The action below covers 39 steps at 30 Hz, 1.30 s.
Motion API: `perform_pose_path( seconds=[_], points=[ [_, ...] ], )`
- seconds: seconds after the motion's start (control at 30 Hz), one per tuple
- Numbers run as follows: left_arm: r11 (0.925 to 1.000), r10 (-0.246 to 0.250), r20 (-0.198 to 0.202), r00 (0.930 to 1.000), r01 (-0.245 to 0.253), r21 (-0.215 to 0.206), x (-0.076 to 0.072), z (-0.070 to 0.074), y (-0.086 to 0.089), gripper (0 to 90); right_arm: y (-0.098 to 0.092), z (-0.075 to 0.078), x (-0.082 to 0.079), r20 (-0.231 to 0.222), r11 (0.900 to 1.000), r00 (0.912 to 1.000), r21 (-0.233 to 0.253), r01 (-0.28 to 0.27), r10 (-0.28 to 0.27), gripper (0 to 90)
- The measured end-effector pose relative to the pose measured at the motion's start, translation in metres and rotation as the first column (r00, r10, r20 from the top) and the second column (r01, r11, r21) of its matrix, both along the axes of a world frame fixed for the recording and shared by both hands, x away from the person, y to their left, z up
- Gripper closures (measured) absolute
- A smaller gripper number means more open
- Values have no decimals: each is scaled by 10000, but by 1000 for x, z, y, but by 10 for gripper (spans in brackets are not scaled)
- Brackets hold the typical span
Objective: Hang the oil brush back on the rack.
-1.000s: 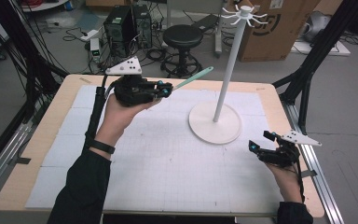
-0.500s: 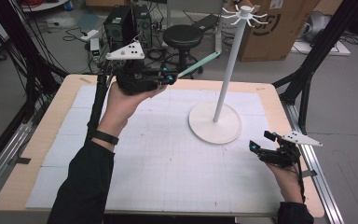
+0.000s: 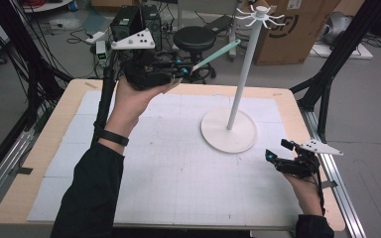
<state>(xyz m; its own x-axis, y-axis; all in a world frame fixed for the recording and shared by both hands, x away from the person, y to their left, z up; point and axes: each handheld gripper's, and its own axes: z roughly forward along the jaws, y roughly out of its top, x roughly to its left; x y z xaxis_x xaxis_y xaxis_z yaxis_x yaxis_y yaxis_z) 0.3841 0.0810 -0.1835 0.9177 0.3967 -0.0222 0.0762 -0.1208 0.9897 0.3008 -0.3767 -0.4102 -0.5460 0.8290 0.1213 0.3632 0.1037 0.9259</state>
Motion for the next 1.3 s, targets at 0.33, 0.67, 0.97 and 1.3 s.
perform_pose_path(
  seconds=[0.33, 0.67, 0.97, 1.3],
  points=[
    [9999, 73, 112, 9999, -72, -131, 2, 11, -3, 828, -1, 0, 0, 8, 10000, 10000, 0, -6, 6, 159],
    [9998, 155, 124, 9998, -154, -115, 4, 22, -4, 828, -1, -1, 0, 16, 10000, 10000, -15, -19, 19, 159],
    [9997, 193, 95, 9998, -191, -152, 7, 25, -5, 828, -1, -1, 0, 8, 10000, 10000, -22, -39, 39, 159],
    [9997, 222, 159, 9996, -221, -113, 10, 29, -11, 828, -1, -1, 0, -14, 10000, 10000, -8, -20, 20, 159]
  ],
)
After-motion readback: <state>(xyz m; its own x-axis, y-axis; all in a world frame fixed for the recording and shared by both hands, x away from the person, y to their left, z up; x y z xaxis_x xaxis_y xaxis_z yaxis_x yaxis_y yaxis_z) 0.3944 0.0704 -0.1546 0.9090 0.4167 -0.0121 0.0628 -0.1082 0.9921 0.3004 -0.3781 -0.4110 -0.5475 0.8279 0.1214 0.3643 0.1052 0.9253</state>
